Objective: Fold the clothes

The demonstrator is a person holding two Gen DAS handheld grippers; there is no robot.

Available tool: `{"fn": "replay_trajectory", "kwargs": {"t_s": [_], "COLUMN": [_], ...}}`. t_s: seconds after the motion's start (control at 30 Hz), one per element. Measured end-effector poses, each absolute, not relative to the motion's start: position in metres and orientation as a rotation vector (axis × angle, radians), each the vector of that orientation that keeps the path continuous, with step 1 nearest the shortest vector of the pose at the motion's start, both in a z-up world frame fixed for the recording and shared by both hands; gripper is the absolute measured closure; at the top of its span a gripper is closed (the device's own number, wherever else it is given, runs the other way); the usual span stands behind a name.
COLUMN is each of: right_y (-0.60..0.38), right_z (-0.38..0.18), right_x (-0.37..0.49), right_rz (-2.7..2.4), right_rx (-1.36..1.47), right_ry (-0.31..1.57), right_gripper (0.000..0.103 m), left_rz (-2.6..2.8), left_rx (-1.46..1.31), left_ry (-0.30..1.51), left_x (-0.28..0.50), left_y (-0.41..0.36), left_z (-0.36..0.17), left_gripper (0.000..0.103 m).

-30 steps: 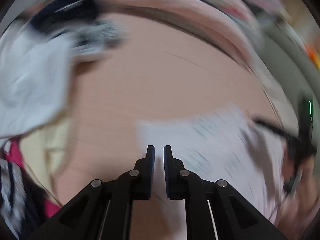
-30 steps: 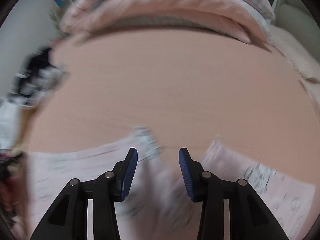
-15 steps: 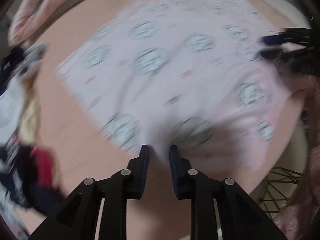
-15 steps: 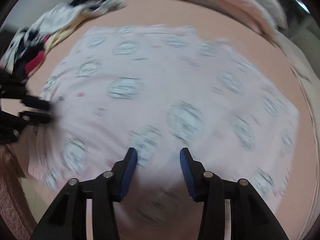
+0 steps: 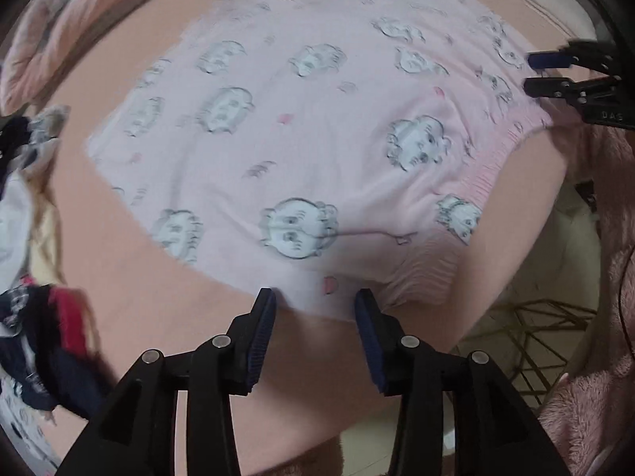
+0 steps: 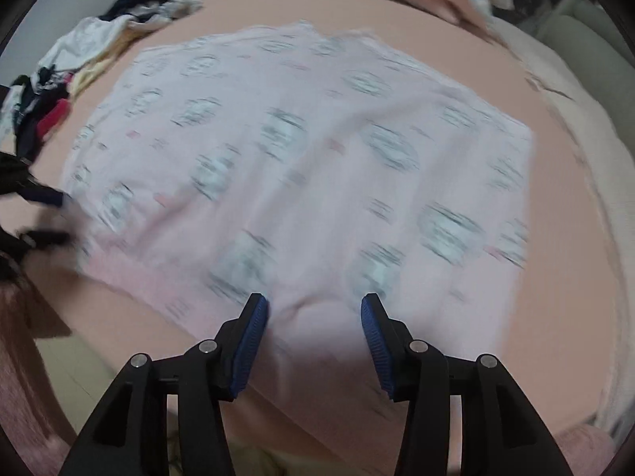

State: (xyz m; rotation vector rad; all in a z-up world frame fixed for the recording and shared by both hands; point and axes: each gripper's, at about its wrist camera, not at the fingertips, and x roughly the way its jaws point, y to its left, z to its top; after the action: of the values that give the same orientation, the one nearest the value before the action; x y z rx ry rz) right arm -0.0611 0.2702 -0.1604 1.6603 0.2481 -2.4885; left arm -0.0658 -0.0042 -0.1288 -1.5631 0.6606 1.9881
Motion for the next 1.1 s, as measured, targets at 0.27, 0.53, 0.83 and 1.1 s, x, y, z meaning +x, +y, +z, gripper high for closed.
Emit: {"fn": "replay_trajectory", "kwargs": {"t_s": [0.27,0.53,0.83,1.1], "right_y": [0.29,0.353,0.419,0.424], "right_z": [-0.178,-0.15,-0.182,-0.194], "right_x": [-0.063,-0.069,-0.099,-0.131], "right_rz": [-2.469,-2.591,-2.561,-2.441], "right_rx": [1.779,1.721,1.754,1.638], "right_ry": [0.156,0.035,-0.337,-0.556], "right_gripper": [0.054,0.053,0.053,0.069], "left_rz": [1.909,2.014,1.967,2.013], "left_rx": [-1.647,-1.424,-1.459,-1.476], "left_ry": [0.71,0.445,0.343,0.241], "left_x": [-0.072,-0.101,-0.117,-0.134], "left_y": [0.019,0.069,0.141,0.154], "left_z": [-0.149,-0.117,-0.148,-0.15], "left_gripper": [0.063,0.064,0.064,0.064]}}
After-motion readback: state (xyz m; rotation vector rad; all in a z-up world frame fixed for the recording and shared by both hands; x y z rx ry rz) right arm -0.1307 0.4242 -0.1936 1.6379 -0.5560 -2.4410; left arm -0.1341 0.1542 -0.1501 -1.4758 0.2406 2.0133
